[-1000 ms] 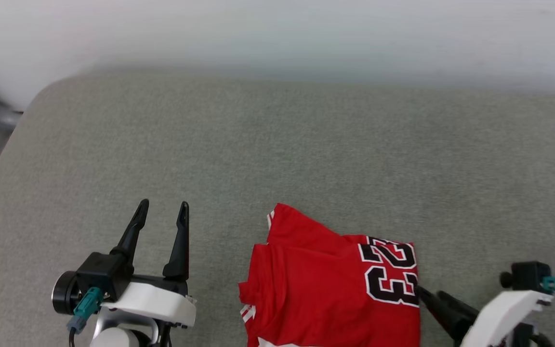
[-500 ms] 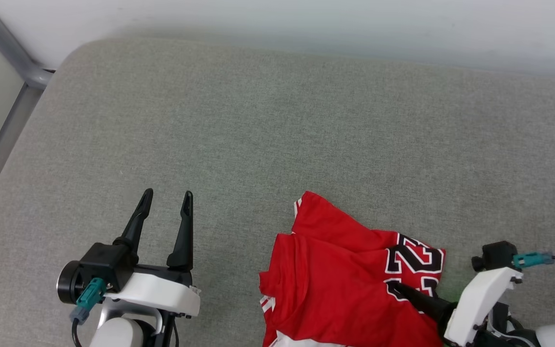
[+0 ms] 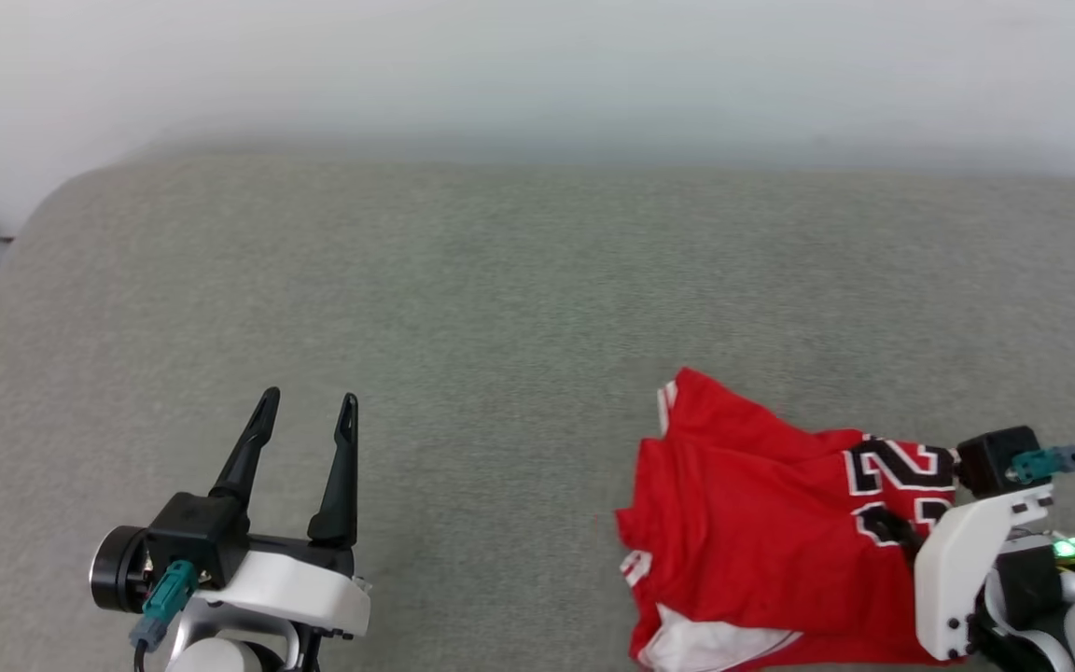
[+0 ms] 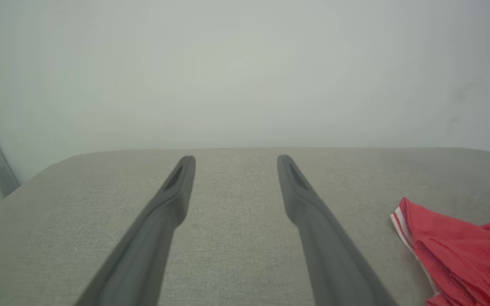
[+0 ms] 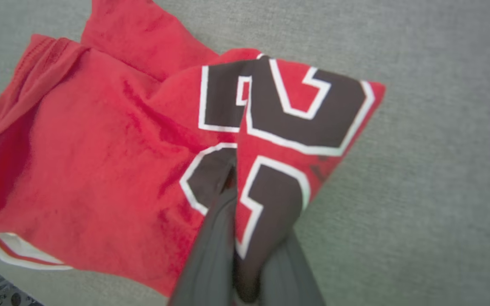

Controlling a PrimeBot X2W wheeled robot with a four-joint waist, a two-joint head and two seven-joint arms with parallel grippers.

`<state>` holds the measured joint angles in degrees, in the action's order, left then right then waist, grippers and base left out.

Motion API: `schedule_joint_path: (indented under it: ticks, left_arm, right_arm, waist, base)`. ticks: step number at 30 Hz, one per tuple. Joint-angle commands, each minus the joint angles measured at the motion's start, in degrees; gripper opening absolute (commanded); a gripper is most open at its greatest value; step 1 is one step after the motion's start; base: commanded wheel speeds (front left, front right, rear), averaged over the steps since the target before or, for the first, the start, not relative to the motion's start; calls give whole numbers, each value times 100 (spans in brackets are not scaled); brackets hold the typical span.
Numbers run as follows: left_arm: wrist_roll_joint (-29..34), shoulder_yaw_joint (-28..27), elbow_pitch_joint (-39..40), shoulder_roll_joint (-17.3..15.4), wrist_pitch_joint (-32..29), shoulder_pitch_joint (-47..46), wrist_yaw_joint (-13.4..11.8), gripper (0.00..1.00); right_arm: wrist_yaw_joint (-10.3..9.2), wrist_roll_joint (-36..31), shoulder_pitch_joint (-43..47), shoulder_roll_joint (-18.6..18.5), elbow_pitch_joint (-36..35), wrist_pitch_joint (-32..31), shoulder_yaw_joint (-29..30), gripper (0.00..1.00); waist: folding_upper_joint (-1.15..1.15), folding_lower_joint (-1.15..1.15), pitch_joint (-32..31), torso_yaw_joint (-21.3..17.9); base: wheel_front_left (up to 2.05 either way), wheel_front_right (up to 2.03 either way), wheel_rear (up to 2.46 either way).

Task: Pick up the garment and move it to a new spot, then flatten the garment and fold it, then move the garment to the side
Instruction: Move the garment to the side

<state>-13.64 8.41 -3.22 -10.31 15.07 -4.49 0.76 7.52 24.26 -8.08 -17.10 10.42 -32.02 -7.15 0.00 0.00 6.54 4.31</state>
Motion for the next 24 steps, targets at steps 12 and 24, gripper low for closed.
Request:
schedule_joint_path:
  ticks: [12, 24]
  left_arm:
    - [85, 76, 258, -73, 12, -99, 111, 100]
    - [301, 212, 966, -460, -177, -999, 330, 100]
  right_arm:
    - [-7, -671, 47, -136, -441, -213, 578, 0]
    - [-8, -1177, -1499, -702, 340, 676, 1115, 0]
  waist:
    - [0, 0, 311, -1671]
    - [0, 0, 1899, -2178]
  base:
    - [0, 0, 0]
    - [0, 0, 0]
